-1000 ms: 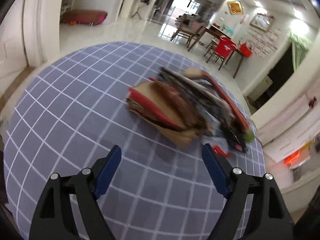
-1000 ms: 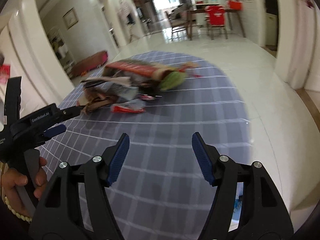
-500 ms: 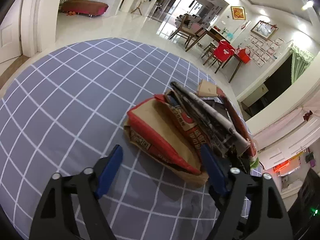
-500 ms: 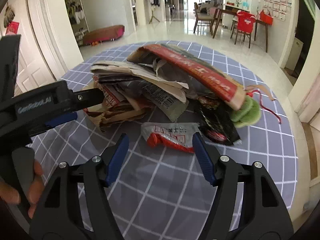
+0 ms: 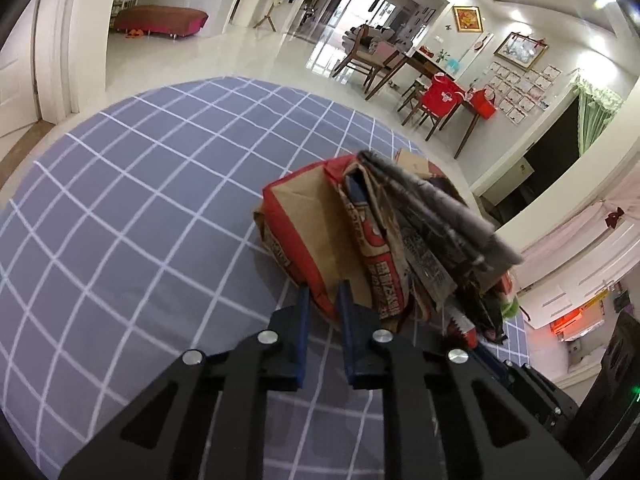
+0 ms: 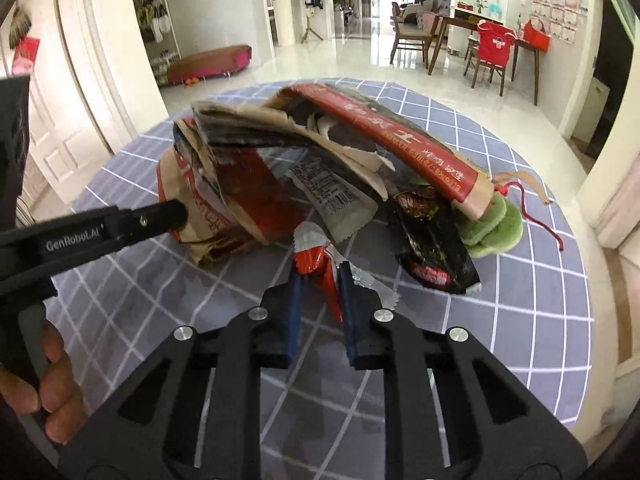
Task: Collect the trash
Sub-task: 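Grasp the red cardboard box with the left tool while the right grasps a red-silver wrapper, then carry both items over the blue bin and open both tools to drop them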
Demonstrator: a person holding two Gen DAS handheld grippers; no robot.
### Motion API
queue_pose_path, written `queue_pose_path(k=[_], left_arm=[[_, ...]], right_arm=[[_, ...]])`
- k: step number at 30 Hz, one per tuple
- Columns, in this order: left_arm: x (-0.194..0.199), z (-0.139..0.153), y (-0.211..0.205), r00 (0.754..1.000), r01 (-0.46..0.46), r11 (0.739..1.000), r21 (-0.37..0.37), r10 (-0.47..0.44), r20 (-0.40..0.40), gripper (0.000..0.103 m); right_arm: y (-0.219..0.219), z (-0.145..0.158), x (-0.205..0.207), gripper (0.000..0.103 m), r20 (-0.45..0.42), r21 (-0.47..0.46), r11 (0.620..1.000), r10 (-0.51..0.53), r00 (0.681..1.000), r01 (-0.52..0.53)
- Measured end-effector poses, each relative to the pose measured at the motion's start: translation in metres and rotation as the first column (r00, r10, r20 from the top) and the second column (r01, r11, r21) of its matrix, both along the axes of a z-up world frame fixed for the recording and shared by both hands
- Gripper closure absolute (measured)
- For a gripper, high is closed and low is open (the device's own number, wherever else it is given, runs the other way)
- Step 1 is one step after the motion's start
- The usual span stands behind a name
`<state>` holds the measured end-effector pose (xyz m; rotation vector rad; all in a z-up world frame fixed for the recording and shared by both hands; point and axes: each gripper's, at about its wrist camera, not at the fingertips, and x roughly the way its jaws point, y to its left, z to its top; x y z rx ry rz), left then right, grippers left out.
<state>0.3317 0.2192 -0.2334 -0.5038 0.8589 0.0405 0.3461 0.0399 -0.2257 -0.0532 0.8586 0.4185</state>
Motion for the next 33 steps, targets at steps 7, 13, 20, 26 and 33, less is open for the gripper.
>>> queue_pose_path(k=[7, 13, 20, 26, 33], left_arm=[[-0.039, 0.014, 0.005, 0.999, 0.028, 0.999, 0.017, -0.028, 0.018, 0.093], [-0.08, 0.029, -0.005, 0.994, 0.105, 0.993, 0.058, -0.107, 0.019, 0.095], [-0.109, 0.031, -0.022, 0.976, 0.217, 0.974, 0.065, -0.217, -0.012, 0.091], [-0.111, 0.028, -0.022, 0.983, 0.185, 0.983, 0.016, -0.184, -0.007, 0.028], [-0.076, 0.009, -0.038, 0.984, 0.154, 0.988, 0.009, -0.153, -0.092, 0.028]], right_arm=[[-0.011, 0.021, -0.023, 0.087, 0.002, 0.093, 0.996, 0.004, 1.0, -0.004], [-0.013, 0.029, -0.044, 0.087, -0.012, 0.13, 0.991, 0.021, 1.0, -0.019], [-0.011, 0.026, -0.067, 0.087, -0.052, 0.164, 0.986, 0.038, 0.998, -0.029], [-0.01, 0.019, -0.079, 0.087, -0.066, 0.169, 0.985, 0.039, 0.997, -0.027], [-0.031, 0.011, -0.082, 0.087, -0.079, 0.177, 0.984, -0.006, 0.997, 0.019]])
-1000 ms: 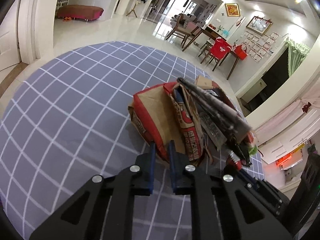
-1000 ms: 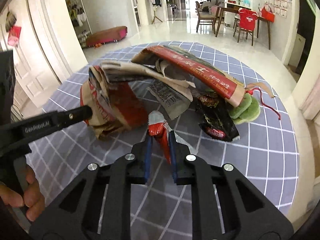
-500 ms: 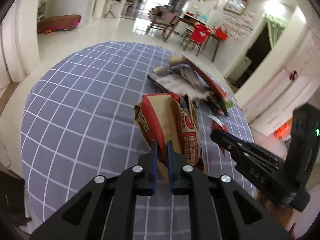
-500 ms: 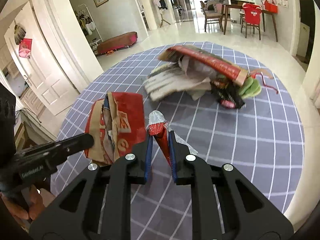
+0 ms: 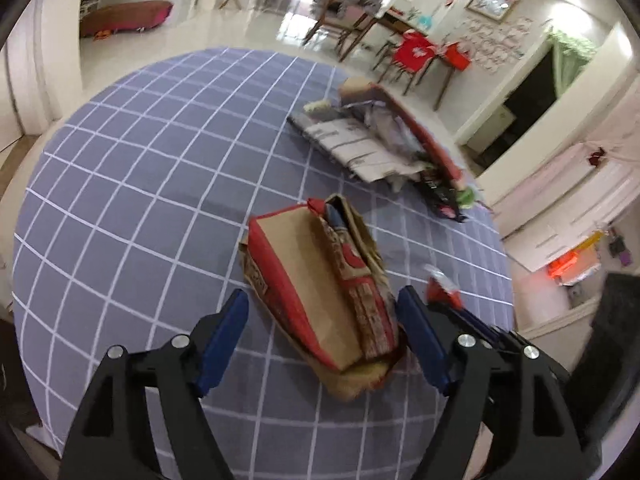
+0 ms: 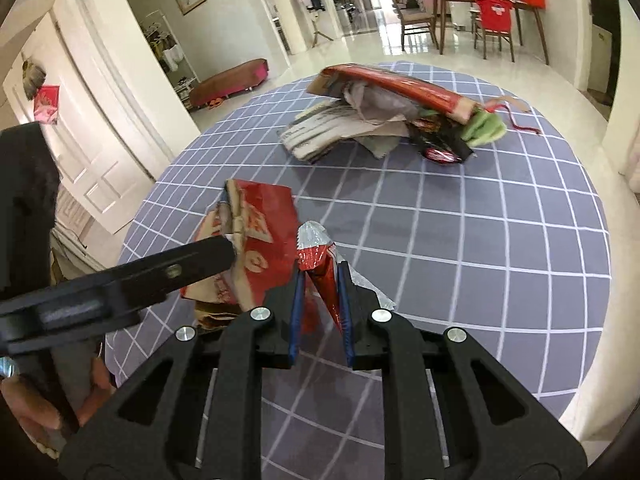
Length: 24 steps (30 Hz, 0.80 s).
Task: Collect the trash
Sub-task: 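Carry both items over the blue bin and open both tools to drop them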
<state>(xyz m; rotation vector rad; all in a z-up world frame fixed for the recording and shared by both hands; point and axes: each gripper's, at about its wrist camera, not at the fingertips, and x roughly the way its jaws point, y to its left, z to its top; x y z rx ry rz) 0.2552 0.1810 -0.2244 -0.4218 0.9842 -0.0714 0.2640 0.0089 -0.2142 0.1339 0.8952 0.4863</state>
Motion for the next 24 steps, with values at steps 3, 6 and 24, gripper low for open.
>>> queue_pose_path(k=[3, 6, 24], left_arm=[[0.009, -0.005, -0.009, 1.0, -0.021, 0.999, 0.037, 0.022, -0.02, 0.031], [0.007, -0.005, -0.016, 1.0, -0.012, 0.997, 0.082, 0.013, -0.004, 0.044], [-0.028, 0.05, -0.15, 0.957, 0.209, 0.959, 0.193, -0.241, 0.162, 0.05]], right_arm=[[-0.006, -0.002, 0.002, 0.087, -0.006, 0.007, 1.0, -0.008, 1.0, 0.008], [-0.012, -0.001, 0.001, 0.087, -0.003, 0.021, 1.0, -0.011, 1.0, 0.011], [-0.178, 0.04, -0.068, 0.087, 0.093, 0.194, 0.946, -0.28, 0.955, 0.259]])
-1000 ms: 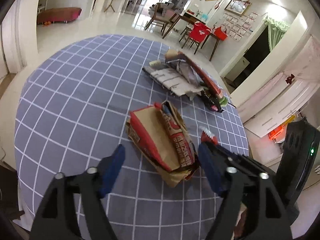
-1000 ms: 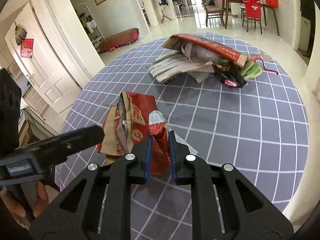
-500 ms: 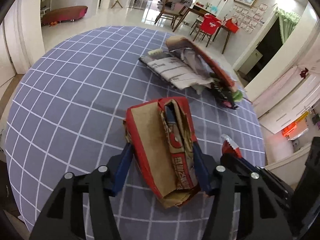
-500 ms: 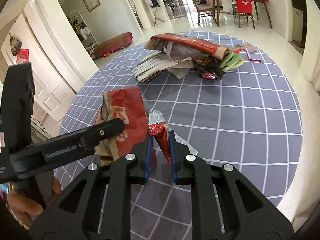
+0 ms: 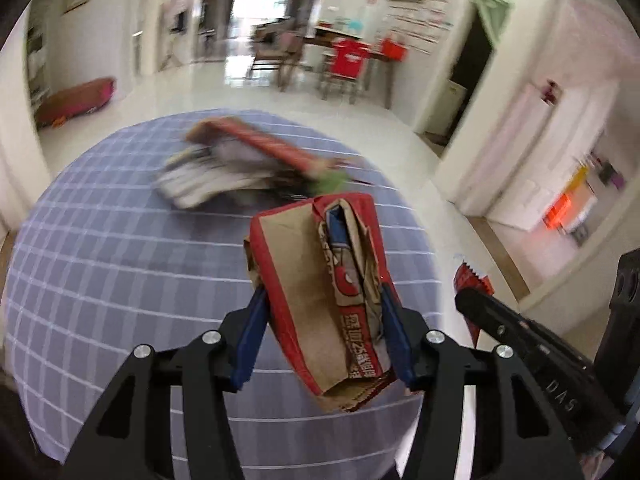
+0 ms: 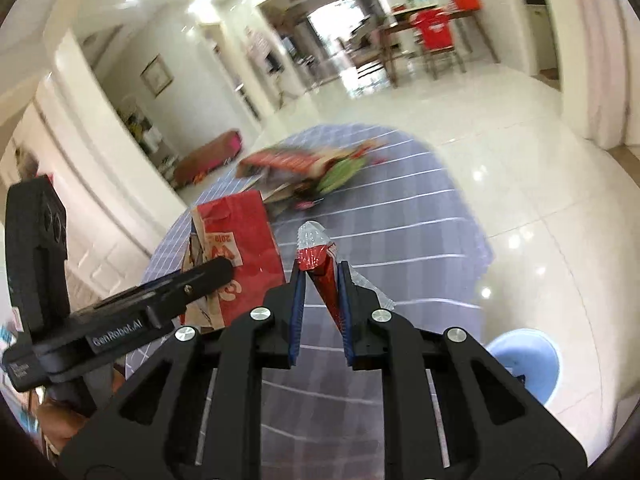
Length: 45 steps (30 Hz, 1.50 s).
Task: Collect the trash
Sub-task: 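Carry both items over the blue bin and open both tools to drop them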
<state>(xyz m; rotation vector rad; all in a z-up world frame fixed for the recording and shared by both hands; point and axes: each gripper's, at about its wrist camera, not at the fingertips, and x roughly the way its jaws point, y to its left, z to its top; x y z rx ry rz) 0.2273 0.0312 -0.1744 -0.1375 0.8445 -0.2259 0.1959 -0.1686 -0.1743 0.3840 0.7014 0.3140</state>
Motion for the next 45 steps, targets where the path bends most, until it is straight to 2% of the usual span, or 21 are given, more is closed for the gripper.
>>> queue_pose_path(k=[4, 11, 14, 15, 16, 17, 18, 25, 34, 45], left_arm=[[0.001, -0.002, -0.06, 0.994, 0.112, 0.993, 0.025, -0.112, 0.004, 0.05], [0.005, -0.017, -0.148, 0.967, 0.251, 0.963, 0.094, -0.253, 0.008, 0.05], [0.009, -0.028, -0.174, 0.959, 0.281, 0.951, 0.128, -0.283, -0.007, 0.05], [0.01, -0.033, -0.18, 0.957, 0.288, 0.948, 0.137, -0.289, -0.015, 0.05], [0.013, -0.038, -0.184, 0.956, 0.293, 0.945, 0.144, -0.293, -0.021, 0.05], [0.015, -0.041, -0.187, 0.954, 0.3, 0.942, 0.15, -0.298, -0.031, 0.049], [0.017, -0.045, -0.193, 0.951, 0.308, 0.939, 0.153, -0.305, -0.04, 0.049], [0.018, -0.07, -0.216, 0.94, 0.34, 0.923, 0.182, -0.33, -0.082, 0.049], [0.014, -0.08, -0.242, 0.922, 0.386, 0.9, 0.202, -0.372, -0.105, 0.049], [0.025, -0.09, -0.261, 0.907, 0.42, 0.885, 0.202, -0.402, -0.122, 0.047]], right_arm=[[-0.05, -0.001, -0.019, 0.087, -0.003, -0.004, 0.995, -0.099, 0.995, 0.099], [-0.121, -0.029, -0.033, 0.086, -0.061, 0.0, 0.969, -0.248, 0.967, 0.249], [-0.143, -0.044, -0.032, 0.081, -0.092, -0.004, 0.958, -0.287, 0.953, 0.288], [-0.148, -0.05, -0.031, 0.074, -0.108, -0.007, 0.955, -0.297, 0.949, 0.298], [-0.156, -0.057, -0.03, 0.07, -0.122, -0.007, 0.949, -0.313, 0.942, 0.314], [-0.163, -0.063, -0.03, 0.057, -0.135, -0.009, 0.944, -0.327, 0.935, 0.329], [-0.168, -0.067, -0.031, 0.053, -0.143, -0.008, 0.94, -0.338, 0.93, 0.341], [-0.187, -0.074, -0.045, 0.053, -0.15, -0.004, 0.922, -0.383, 0.912, 0.386], [-0.192, -0.073, -0.05, 0.052, -0.129, -0.005, 0.908, -0.416, 0.9, 0.419], [-0.212, -0.069, -0.073, 0.047, -0.075, 0.012, 0.861, -0.506, 0.859, 0.508]])
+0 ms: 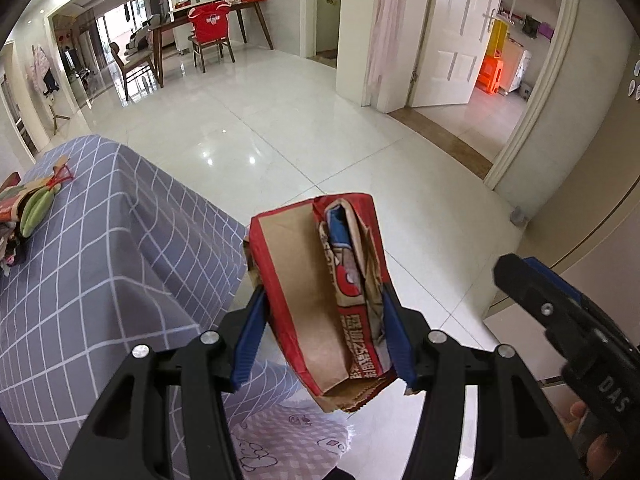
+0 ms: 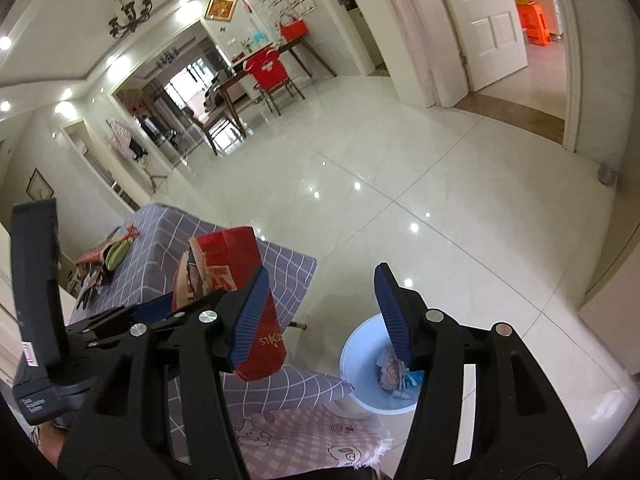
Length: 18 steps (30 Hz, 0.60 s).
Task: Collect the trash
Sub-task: 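Carry both items over the blue bin and open both tools to drop them, then grasp the folded newspaper with the left tool while the right grasps the long red box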
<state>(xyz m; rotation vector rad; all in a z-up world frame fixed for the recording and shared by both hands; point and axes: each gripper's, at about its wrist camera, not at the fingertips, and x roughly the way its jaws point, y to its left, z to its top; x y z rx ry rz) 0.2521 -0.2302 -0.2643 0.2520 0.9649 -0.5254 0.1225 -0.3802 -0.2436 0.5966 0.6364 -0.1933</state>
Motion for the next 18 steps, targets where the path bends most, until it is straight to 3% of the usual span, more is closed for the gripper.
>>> queue_pose_path(k=[4, 5, 11, 18], left_arm=[[0.003, -0.003, -0.005, 1.0, -0.003, 0.999, -0.04, 0.002, -0.022, 0.025], [0.004, -0.003, -0.005, 1.0, -0.006, 0.999, -0.045, 0.004, -0.03, 0.023], [0.007, -0.001, 0.006, 0.997, -0.048, 0.996, -0.077, 0.044, -0.056, 0.023], [-0.002, 0.013, 0.026, 0.998, -0.063, 0.995, -0.081, 0.061, -0.027, 0.023]], right_arm=[[-0.006, 0.0, -0.007, 0.046, 0.017, 0.008, 0.999, -0.034, 0.999, 0.034], [-0.007, -0.001, -0.008, 0.046, 0.016, 0.011, 0.999, -0.039, 0.999, 0.039], [-0.003, -0.003, -0.007, 0.046, 0.002, 0.014, 0.999, -0.032, 0.999, 0.032], [0.014, 0.003, -0.003, 0.046, 0.0, 0.009, 1.0, 0.014, 1.0, -0.014]])
